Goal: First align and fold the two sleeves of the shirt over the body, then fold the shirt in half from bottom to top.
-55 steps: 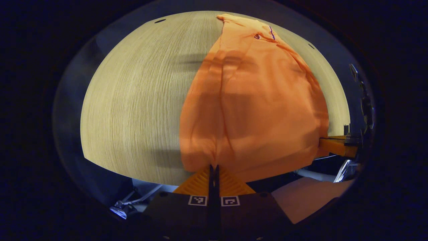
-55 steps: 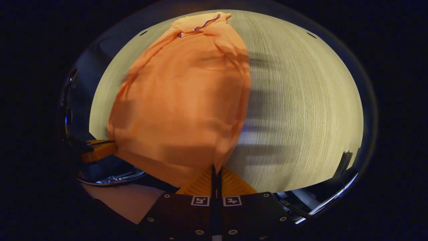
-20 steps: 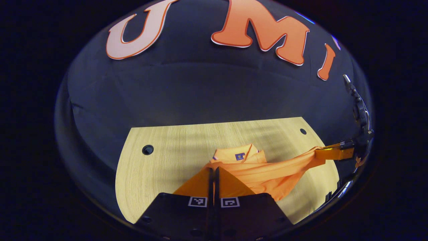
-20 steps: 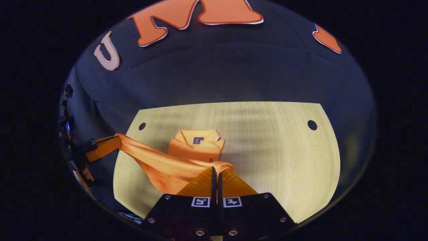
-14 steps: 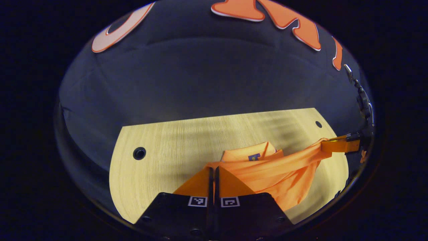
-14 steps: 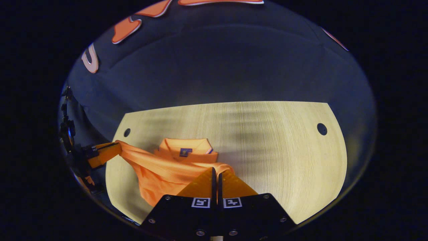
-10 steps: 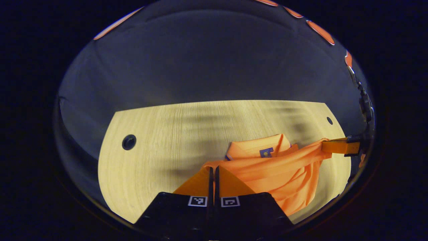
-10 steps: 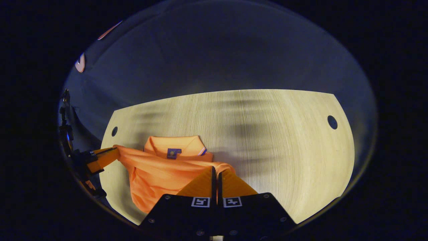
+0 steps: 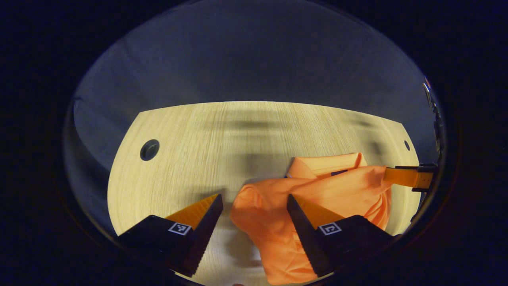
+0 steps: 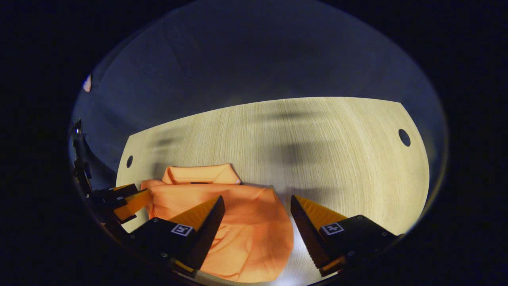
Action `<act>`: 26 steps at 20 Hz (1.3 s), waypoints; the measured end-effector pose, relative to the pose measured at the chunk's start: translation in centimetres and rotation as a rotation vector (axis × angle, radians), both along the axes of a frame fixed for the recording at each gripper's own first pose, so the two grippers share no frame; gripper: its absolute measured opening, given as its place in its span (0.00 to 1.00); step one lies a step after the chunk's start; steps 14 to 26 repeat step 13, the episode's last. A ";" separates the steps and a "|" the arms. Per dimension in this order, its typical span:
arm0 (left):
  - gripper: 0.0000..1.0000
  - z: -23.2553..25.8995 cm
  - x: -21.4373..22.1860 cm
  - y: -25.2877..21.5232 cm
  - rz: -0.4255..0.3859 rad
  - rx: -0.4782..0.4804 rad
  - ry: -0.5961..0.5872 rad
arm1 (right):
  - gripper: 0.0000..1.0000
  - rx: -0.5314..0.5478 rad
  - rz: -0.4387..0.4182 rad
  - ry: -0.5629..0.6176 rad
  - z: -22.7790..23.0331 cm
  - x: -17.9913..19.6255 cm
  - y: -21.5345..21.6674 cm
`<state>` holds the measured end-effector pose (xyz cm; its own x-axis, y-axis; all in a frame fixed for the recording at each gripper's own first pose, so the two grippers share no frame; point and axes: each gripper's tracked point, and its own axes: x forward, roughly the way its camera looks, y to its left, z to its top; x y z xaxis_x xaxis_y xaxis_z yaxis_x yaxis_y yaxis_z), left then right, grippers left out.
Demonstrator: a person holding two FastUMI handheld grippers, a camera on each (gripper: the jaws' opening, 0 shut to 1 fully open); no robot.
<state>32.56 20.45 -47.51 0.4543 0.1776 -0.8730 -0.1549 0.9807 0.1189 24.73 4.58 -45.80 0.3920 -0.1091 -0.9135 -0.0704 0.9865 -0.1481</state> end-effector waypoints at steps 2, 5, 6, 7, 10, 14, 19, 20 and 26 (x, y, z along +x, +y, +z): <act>0.99 1.9 -0.2 -0.7 0.007 0.010 -0.039 | 0.99 0.016 -0.010 -0.041 1.8 0.2 0.5; 0.98 8.5 0.1 -1.5 -0.014 0.027 -0.172 | 0.99 0.019 0.017 -0.152 7.1 0.2 1.7; 0.98 11.1 -0.1 -1.8 -0.031 0.042 -0.230 | 0.99 0.019 0.034 -0.200 9.4 0.1 2.3; 0.98 13.8 0.0 -2.1 -0.053 0.064 -0.283 | 0.99 0.021 0.054 -0.250 12.0 -0.2 2.9; 0.98 21.3 -1.2 -2.8 -0.100 0.154 -0.412 | 0.99 0.034 0.112 -0.366 18.3 -2.1 4.8; 0.97 28.1 -4.1 -4.2 -0.128 0.171 -0.513 | 0.99 0.007 0.170 -0.458 23.3 -4.9 5.9; 0.97 28.1 -4.1 -4.2 -0.128 0.171 -0.513 | 0.99 0.007 0.170 -0.458 23.3 -4.9 5.9; 0.97 28.1 -4.1 -4.2 -0.128 0.171 -0.513 | 0.99 0.007 0.170 -0.458 23.3 -4.9 5.9; 0.97 28.1 -4.1 -4.2 -0.128 0.171 -0.513 | 0.99 0.007 0.170 -0.458 23.3 -4.9 5.9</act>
